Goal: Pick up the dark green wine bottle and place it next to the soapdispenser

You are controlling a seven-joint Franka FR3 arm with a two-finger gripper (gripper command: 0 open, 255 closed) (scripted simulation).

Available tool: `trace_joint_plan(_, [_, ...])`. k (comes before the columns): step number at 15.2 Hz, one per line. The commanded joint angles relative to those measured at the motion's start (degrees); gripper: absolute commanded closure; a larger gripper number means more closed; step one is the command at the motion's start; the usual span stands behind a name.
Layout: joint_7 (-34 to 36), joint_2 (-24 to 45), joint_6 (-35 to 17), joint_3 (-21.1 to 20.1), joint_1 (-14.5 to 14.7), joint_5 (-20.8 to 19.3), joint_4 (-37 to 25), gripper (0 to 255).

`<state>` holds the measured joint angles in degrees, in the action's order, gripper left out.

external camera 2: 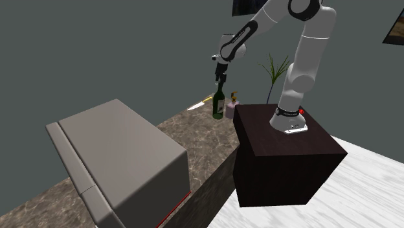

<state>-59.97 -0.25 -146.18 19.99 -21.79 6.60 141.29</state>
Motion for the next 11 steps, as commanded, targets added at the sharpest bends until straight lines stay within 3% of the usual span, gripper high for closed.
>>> trace_joint_plan(1, [1.69, -2.99, 3.16, 0.12, -0.11, -2.21, -0.42, 0])
trace_joint_plan(3, [3.04, -6.02, 6.72, 0.05, -0.42, -4.1, -1.17, 0])
trace_joint_plan(11, [3.03, -6.02, 6.72, -0.01, -0.49, -4.09, -1.17, 0])
